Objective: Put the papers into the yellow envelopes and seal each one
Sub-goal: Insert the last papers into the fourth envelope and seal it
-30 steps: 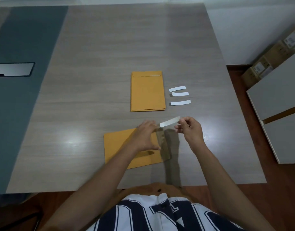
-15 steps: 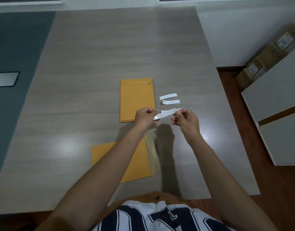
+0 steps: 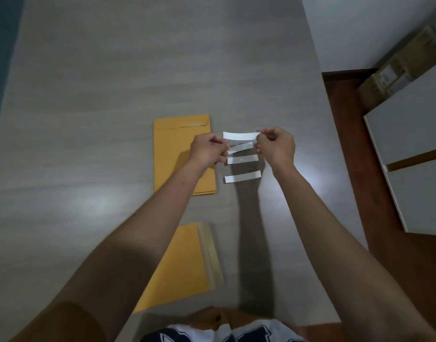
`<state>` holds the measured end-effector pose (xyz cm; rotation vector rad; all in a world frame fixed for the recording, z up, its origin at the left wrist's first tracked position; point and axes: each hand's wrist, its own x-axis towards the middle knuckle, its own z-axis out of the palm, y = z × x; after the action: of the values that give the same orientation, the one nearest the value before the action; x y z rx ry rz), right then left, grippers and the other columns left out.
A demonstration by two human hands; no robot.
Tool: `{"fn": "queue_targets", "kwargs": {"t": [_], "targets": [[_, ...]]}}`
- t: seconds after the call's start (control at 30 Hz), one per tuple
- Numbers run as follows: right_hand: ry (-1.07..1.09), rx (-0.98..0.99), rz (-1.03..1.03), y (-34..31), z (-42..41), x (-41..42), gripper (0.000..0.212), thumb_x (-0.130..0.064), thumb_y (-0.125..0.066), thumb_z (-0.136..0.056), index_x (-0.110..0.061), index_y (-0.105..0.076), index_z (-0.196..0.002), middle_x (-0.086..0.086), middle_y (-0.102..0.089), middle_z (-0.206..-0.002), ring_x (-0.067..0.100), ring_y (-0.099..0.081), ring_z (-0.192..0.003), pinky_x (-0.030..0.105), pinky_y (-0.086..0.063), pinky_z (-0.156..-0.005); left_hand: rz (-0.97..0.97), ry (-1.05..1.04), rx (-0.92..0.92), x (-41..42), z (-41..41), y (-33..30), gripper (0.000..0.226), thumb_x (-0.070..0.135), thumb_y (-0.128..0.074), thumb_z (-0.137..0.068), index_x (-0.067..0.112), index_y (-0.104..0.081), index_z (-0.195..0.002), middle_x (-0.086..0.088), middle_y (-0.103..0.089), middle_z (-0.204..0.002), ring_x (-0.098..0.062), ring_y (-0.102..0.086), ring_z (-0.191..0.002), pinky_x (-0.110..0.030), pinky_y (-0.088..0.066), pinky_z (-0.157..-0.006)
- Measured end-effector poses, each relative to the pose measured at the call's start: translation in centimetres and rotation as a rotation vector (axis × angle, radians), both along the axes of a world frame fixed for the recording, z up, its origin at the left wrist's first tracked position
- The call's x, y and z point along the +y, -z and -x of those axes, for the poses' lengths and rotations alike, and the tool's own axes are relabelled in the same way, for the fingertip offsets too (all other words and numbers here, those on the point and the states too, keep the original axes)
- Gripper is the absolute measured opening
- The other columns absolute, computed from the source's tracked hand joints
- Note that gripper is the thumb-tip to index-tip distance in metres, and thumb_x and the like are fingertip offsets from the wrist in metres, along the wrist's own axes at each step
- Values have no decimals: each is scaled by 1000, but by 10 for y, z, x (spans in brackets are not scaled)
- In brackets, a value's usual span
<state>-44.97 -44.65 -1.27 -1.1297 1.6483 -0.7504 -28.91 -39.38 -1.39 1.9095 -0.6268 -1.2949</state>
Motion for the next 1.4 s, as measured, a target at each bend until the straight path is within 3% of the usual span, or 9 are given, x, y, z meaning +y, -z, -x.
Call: {"fn": "queue_targets", "kwargs": {"t": [0.07, 0.23, 0.37, 0.5, 0.67, 0.83, 1.0, 1.23, 1.4], "targets": [[-42, 70, 1, 6, -3, -16, 15, -10, -61, -80, -19, -72, -85, 1, -73, -81, 17, -71, -71, 31, -60, -74, -9, 6, -65, -16, -4, 5, 4, 7, -69, -82, 9, -70, -86, -11, -72, -82, -19, -66, -63, -35, -60, -64], [-176, 199, -19, 21, -12, -44, 14, -11, -63, -84, -19, -74, -88, -4, -72, -84, 14, -70, -79, 29, -58, -82, -48, 17, -196, -40, -5, 14, 7, 11, -68, -80, 16, -64, -84, -6, -69, -83, -20, -62, -55, -34, -57, -59], [-236, 256, -32, 28, -17, -51, 18, -10, -62, -85, -17, -77, -92, -4, -73, -90, 6, -65, -79, 11, -48, -75, -60, 38, -289, -39, -5, 23, 7, 14, -70, -76, 16, -64, -80, -6, -72, -85, -26, -68, -72, -37, -61, -68], [-249, 291, -29, 29, -17, -49, 18, -9, -64, -84, -14, -76, -96, 0, -73, -93, 5, -62, -79, 10, -46, -80, -47, 61, -331, -36, -5, 25, 11, 13, -71, -74, 18, -64, -81, 3, -68, -82, -25, -69, -78, -40, -60, -71], [-219, 317, -1, 20, -13, -40, 21, -12, -64, -86, -12, -70, -106, -2, -66, -88, 7, -58, -77, 9, -40, -72, -35, 87, -346, -23, -5, 15, 16, 16, -70, -76, 20, -62, -89, 1, -67, -92, -24, -68, -81, -34, -60, -71], [-224, 296, 29, 7, -10, -4, 22, -14, -66, -84, -12, -69, -105, 0, -66, -84, 13, -61, -77, 21, -50, -79, -33, 130, -410, 12, -7, 9, 17, 21, -71, -76, 18, -64, -92, -4, -69, -94, -25, -67, -75, -32, -56, -63], [-272, 322, 75, 0, -12, 56, 17, -17, -65, -82, -14, -70, -99, 0, -66, -83, 13, -60, -79, 19, -43, -75, -41, 180, -463, 67, -6, 3, 17, 21, -72, -76, 18, -66, -92, -2, -71, -88, -22, -66, -80, -31, -56, -71], [-384, 301, -29, 5, -12, 147, 21, -25, -71, -83, -14, -69, -101, -2, -65, -82, 13, -61, -83, 23, -48, -80, -105, 262, -543, 159, -18, 10, 14, 9, -63, -77, 12, -68, -90, -7, -69, -86, -22, -59, -73, -30, -46, -62], [-515, 383, -183, 14, 1, 202, 20, -32, -73, -81, -15, -69, -93, -3, -66, -90, 15, -63, -89, 25, -48, -76, -50, 491, -669, 222, -39, 25, 26, 24, -78, -75, 22, -67, -99, 1, -57, -103, -18, -56, -100, -32, -51, -84]]}}
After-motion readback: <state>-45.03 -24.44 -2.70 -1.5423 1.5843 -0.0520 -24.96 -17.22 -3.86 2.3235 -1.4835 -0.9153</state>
